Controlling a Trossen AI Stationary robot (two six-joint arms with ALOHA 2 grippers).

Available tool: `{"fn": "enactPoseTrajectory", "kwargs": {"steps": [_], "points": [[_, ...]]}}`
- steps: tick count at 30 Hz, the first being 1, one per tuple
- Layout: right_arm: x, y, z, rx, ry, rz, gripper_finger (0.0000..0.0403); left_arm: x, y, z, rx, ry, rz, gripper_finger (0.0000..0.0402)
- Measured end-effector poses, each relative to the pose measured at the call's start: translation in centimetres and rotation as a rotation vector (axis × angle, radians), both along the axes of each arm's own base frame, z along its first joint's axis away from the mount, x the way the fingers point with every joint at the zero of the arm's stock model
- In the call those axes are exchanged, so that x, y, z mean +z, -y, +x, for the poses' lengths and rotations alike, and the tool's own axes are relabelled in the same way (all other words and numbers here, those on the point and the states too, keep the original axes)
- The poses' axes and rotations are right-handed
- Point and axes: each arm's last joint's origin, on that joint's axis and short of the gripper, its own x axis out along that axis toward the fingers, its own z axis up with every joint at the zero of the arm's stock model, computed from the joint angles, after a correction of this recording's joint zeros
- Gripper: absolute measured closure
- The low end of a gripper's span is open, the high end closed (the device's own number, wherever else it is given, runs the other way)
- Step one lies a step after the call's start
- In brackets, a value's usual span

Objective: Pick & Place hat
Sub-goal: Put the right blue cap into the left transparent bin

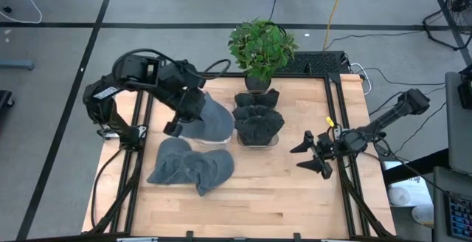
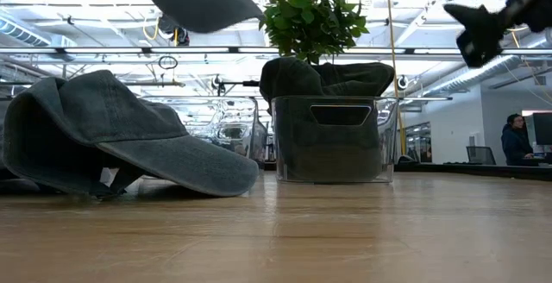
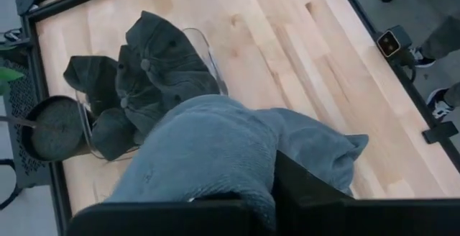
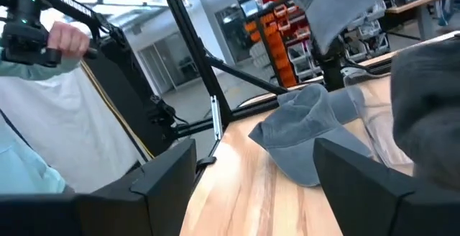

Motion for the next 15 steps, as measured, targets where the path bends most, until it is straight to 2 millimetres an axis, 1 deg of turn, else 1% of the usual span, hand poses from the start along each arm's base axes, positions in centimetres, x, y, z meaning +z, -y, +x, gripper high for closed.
{"fn": "enactPoseTrajectory", "kwargs": {"steps": [3,6,15], "points": [[-1.09,0.34,-0.56,0.002,0.026,0.024,0.0136,-0.17,-0.18,0.27,0.004,-0.007,-0.002,0.0390],[-0.81,0.45,-0.74,0.004,0.057,0.052,0.0136,-0.33,-0.42,0.49,0.011,-0.013,-0.002,0.0390],[-0.57,0.57,-1.11,0.033,0.090,0.032,0.0136,-0.56,-0.90,0.84,0.031,-0.025,-0.026,0.0390]]}}
